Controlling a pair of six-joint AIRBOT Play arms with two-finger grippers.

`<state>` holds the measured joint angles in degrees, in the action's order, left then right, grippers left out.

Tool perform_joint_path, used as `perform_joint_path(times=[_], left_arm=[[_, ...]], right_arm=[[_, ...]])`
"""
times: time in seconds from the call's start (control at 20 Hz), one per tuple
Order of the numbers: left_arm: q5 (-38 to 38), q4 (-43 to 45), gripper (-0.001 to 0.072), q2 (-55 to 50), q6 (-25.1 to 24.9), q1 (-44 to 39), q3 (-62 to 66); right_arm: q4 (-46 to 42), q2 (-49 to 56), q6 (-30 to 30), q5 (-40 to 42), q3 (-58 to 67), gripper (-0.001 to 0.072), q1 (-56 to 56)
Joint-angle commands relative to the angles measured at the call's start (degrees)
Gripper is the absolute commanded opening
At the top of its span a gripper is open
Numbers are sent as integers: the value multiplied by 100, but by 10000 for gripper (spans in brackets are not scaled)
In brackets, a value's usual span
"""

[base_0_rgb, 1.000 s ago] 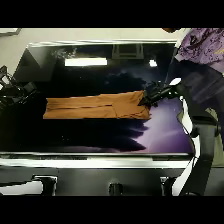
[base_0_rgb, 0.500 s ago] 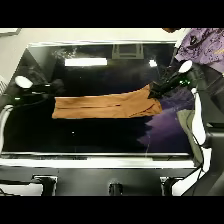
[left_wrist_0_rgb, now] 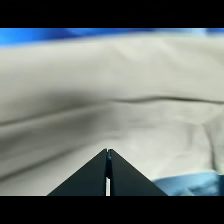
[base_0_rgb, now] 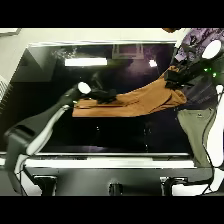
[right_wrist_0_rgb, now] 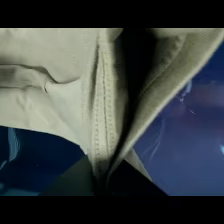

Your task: Fold the clothes and pants, and hang the long-sleeved shirts on hangers.

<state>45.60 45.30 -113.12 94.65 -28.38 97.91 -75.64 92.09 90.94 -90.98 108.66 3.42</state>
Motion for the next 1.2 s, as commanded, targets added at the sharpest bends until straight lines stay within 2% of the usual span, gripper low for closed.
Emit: perform_joint_path(times=[0.0, 0.2, 0.35, 0.5, 0.6, 0.75, 0.95, 1.15], left_arm=[[-2, -695, 17, -911, 210, -728, 1088], [-20, -1484, 17, -1685, 212, -1193, 2020], [0, -1681, 17, -1794, 192, -1314, 2024], [118, -1681, 17, -1738, 186, -1102, 2026], [481, -1565, 16, -1646, 184, -752, 2024], [1123, -962, 16, -1316, 188, -50, 2024], [1827, 398, 15, -507, 343, 953, 2024], [2520, 1572, 16, 367, 356, 1838, 2024]], right_arm=[[-317, -356, 125, -299, 63, 28, -4], [-352, -579, 151, -361, 68, 28, -4], [-369, -660, 168, -363, 68, 28, -4], [-457, -662, 168, -358, 68, 28, -4], [-450, -660, 212, -341, 68, 28, -4], [-201, -656, 658, -229, 68, 28, -4], [789, -643, 1202, 282, 66, 28, -138], [791, -549, 1648, 758, 66, 28, -916]])
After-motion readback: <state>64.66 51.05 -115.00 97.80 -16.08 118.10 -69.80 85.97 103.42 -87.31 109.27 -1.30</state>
